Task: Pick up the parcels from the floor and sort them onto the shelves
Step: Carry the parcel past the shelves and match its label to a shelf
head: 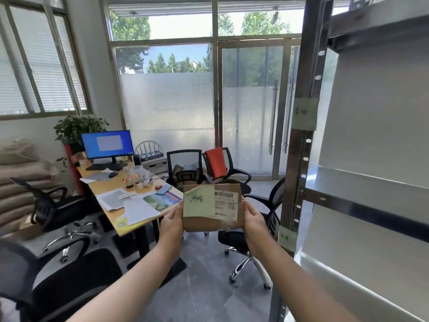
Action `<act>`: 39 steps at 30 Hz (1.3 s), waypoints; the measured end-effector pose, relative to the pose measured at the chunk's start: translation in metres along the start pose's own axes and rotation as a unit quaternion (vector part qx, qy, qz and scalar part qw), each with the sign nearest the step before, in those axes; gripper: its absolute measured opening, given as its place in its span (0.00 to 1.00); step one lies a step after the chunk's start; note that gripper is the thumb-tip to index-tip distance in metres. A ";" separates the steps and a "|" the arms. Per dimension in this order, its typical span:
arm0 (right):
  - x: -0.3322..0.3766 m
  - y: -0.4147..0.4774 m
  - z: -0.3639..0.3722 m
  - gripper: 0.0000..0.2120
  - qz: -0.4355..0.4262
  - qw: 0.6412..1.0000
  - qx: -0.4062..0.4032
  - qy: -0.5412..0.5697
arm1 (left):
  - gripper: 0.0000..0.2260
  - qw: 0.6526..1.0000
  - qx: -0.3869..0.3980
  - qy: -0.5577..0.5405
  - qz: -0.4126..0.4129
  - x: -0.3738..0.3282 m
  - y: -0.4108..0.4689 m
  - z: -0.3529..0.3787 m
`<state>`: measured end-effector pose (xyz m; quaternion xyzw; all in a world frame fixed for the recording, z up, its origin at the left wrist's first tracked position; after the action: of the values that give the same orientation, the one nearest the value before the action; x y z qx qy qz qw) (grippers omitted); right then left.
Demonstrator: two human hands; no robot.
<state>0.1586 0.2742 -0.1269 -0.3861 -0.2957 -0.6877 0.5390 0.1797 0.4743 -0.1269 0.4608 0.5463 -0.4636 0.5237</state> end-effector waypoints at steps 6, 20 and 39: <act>-0.001 0.019 -0.017 0.15 0.000 1.000 -0.016 -0.002 | 0.14 0.999 0.033 -0.003 -0.008 0.009 0.019 0.023; -0.013 0.041 -0.041 0.14 -0.003 0.994 -0.105 -0.004 | 0.12 0.992 0.128 -0.010 -0.020 0.040 0.069 0.057; -0.047 0.038 -0.033 0.14 -0.077 0.973 -0.218 0.021 | 0.14 0.956 0.290 0.003 -0.049 0.065 0.136 0.072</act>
<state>0.1946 0.2622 -0.1846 -0.4563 -0.1560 -0.7828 0.3932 0.3226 0.4242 -0.1962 0.5672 0.4120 -0.6255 0.3424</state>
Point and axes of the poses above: each hand's wrist, its own y-axis towards the middle knuckle, its own z-axis out of the palm, x = y × z, the point moved 1 cm from there along y, towards the middle knuckle, and after that the axes turned 14 degrees about y, right-handed, at the moved point
